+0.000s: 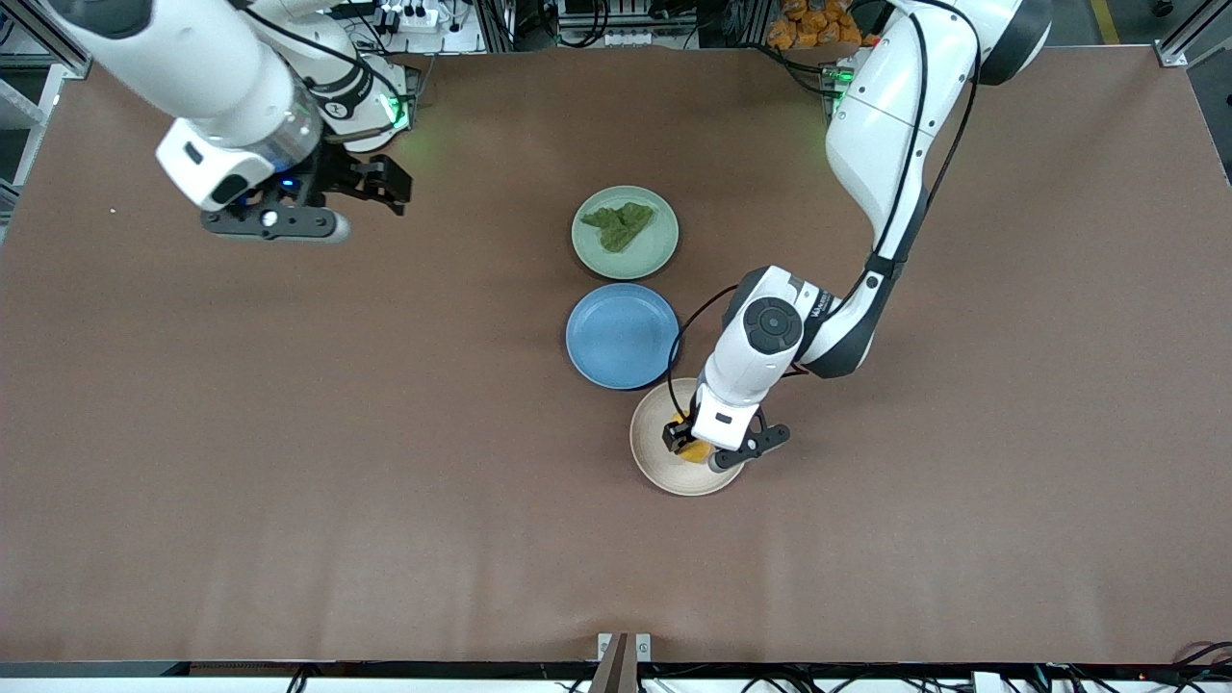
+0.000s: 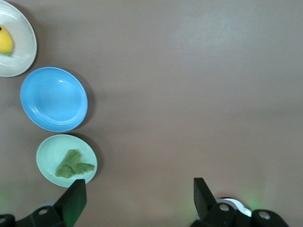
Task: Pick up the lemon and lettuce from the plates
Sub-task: 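Lift the lemon with the left gripper while the right gripper reaches the lettuce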
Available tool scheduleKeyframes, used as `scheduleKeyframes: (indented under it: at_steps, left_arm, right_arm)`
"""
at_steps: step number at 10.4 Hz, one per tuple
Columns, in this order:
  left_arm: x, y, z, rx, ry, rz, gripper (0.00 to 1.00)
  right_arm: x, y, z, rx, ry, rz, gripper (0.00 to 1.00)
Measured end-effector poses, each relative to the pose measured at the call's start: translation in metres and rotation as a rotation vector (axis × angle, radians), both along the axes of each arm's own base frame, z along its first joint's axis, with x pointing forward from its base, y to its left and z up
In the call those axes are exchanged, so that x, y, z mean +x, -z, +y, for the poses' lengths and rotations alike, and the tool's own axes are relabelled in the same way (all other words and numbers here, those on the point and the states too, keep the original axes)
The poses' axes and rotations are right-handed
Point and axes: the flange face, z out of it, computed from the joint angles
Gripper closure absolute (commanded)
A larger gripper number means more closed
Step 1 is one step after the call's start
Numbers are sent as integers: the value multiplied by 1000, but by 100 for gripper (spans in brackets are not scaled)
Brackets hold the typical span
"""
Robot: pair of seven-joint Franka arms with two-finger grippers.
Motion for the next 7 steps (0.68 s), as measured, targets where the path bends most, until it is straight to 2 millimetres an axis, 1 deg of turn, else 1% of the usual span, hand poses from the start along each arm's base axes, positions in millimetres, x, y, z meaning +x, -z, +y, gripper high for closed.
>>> scheduleKeyframes:
  at_steps: [1,4,6,7]
  left_arm:
    - [4,-4,3,-3,-7,-8,100]
    - [16,-21,21,17,-31,24,100]
    - [18,-43,34,51,-36,76,100]
    - [17,-55,38,66,-32,98,100]
  right_arm:
    - [-2,5,13,-2,13,-4,0]
    - [-8,22,40,-12,40,1,0]
    - [-16,35,67,-1,69,-29,0]
    - [-22,45,84,13,87,-54,0]
